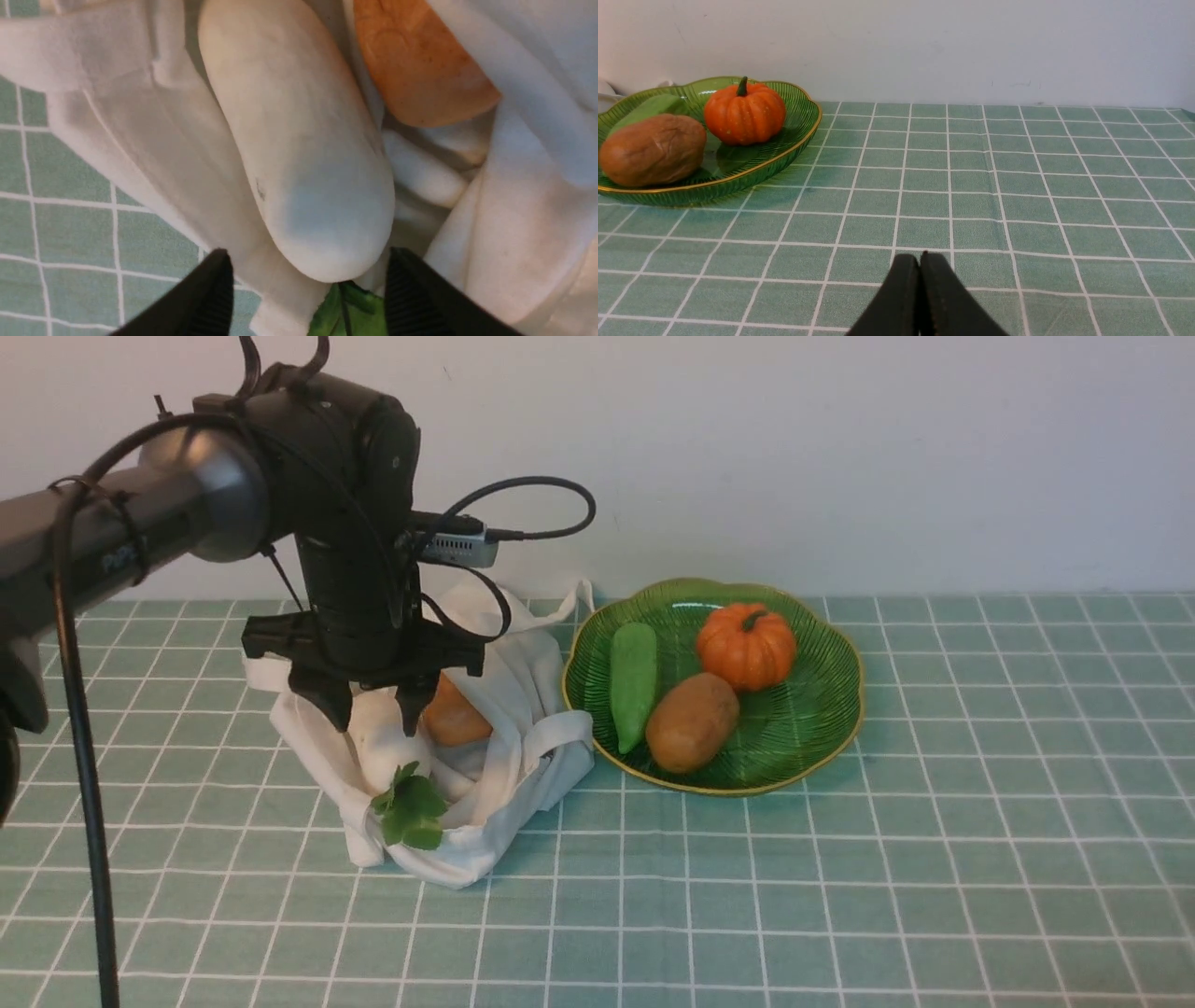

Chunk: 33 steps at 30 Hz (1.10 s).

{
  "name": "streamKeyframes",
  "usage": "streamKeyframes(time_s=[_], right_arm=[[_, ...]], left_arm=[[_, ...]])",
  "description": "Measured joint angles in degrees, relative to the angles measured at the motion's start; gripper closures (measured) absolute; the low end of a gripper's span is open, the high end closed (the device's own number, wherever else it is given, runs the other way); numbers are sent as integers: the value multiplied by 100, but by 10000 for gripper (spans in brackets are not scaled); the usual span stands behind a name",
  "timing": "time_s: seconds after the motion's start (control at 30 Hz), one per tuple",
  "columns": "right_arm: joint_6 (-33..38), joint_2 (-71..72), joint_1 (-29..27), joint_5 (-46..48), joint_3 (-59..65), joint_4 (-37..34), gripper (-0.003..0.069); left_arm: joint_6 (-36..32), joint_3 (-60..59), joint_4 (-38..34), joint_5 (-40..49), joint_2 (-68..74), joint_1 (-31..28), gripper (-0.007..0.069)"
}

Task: Take vegetables from cloth bag on blue coffee tablecloth place on plate.
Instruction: 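Reach the gripper into the cloth bag toward the vegetables inside, then take the vegetable out of the bag and place it on the dish with the left gripper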

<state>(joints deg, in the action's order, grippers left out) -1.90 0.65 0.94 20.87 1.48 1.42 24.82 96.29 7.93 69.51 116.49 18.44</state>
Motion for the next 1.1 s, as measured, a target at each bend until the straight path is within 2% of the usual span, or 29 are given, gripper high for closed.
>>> streamKeyframes(time_s=[0.03, 0.13, 0.4, 0.6, 0.77, 1.1], right_arm=[[0, 0, 0, 0, 0, 0, 676], [0, 0, 0, 0, 0, 0, 676], [0, 0, 0, 0, 0, 0, 676], [0, 0, 0, 0, 0, 0, 676], [0, 0, 0, 0, 0, 0, 676], [0, 0, 0, 0, 0, 0, 676]], left_arm=[[27, 0, 0, -6, 18, 0, 177], [311, 0, 5, -90, 207, 0, 82], [500, 11, 5, -341, 586, 0, 49], [676, 30, 5, -375, 898, 0, 55], [452, 82, 5, -374, 941, 0, 176], [-202, 576, 99, -25, 784, 0, 175]])
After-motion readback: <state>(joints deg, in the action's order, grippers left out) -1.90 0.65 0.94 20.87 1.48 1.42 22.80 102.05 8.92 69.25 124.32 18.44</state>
